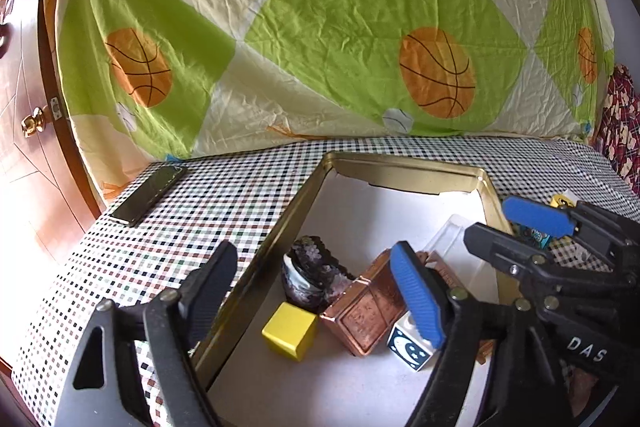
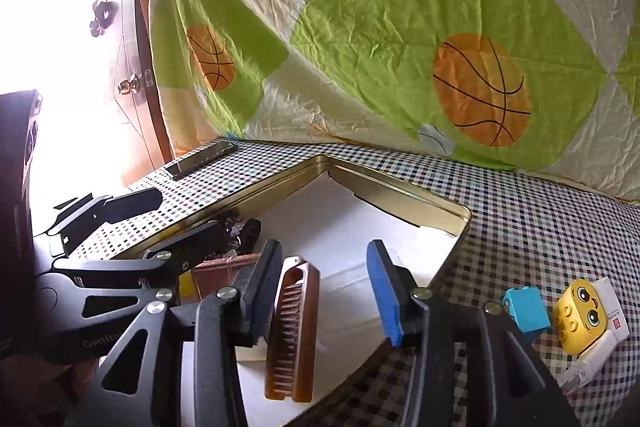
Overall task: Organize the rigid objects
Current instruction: 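Open both grippers, releasing the tile and comb into the tin, then grasp the white charger plug with the right gripper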
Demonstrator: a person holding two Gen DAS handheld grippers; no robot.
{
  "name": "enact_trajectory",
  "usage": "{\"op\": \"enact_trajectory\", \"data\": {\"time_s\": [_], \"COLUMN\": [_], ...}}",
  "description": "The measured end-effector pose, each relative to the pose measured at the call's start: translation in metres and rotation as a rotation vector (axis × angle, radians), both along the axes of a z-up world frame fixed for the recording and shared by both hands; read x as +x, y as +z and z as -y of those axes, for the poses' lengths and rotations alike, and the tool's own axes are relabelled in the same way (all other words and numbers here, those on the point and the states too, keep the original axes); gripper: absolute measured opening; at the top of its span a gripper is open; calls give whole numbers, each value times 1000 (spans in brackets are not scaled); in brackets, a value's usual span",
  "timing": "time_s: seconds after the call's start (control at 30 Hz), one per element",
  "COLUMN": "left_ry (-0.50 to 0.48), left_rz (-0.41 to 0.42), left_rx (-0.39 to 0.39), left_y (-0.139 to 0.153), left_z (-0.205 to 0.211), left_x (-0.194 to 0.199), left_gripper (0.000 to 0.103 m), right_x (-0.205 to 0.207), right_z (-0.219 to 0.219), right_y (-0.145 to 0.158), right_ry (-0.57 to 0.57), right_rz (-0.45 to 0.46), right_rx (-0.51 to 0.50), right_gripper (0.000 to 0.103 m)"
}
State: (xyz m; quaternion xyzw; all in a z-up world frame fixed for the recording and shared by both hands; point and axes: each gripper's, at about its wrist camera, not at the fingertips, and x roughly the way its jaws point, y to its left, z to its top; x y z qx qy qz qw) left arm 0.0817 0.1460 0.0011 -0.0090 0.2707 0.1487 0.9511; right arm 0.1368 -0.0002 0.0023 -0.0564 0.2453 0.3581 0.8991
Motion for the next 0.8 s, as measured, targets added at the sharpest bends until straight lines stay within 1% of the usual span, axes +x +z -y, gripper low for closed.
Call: {"op": "enact_trajectory", "data": {"time_s": [0.03, 0.07, 0.1, 0.17, 0.27, 0.37, 0.47, 0.53, 0.63, 0.67, 0.73, 0.8], "left_ry": [3, 1, -5, -19, -47, -91, -134, -160, -190, -192, -207, -215], "left_rz": [9, 24, 38, 56, 79, 81, 71, 58, 37, 26, 24, 10], "left_rx": [-6, -12, -17, -22, -32, -42, -35, -19, 6, 15, 32, 43], "left_y": [1, 3, 5, 8, 12, 13, 11, 10, 6, 5, 4, 2], "left_z": [2, 4, 8, 18, 38, 62, 88, 106, 128, 135, 146, 154], "left_x": [-2, -5, -7, -9, -10, -5, 2, 9, 17, 19, 20, 24], "left_gripper": [90, 94, 97, 98, 102, 102, 102, 103, 102, 102, 103, 103], "right_x": [-2, -4, -6, -9, -10, -6, 2, 11, 26, 29, 32, 39], "right_z": [7, 14, 22, 38, 66, 97, 123, 141, 166, 173, 181, 182], "right_y": [2, 4, 5, 6, 8, 8, 4, 0, -7, -8, -9, -12], "right_ry": [-8, -16, -28, -53, -98, -159, -216, -242, -241, -232, -239, -227], "right_rz": [5, 14, 26, 46, 71, 88, 103, 85, 30, 14, 15, -8], "right_rx": [11, 18, 18, 9, 3, -22, -69, -87, -91, -79, -94, -122], "right_gripper": [64, 65, 66, 66, 66, 74, 75, 75, 75, 75, 75, 75]}}
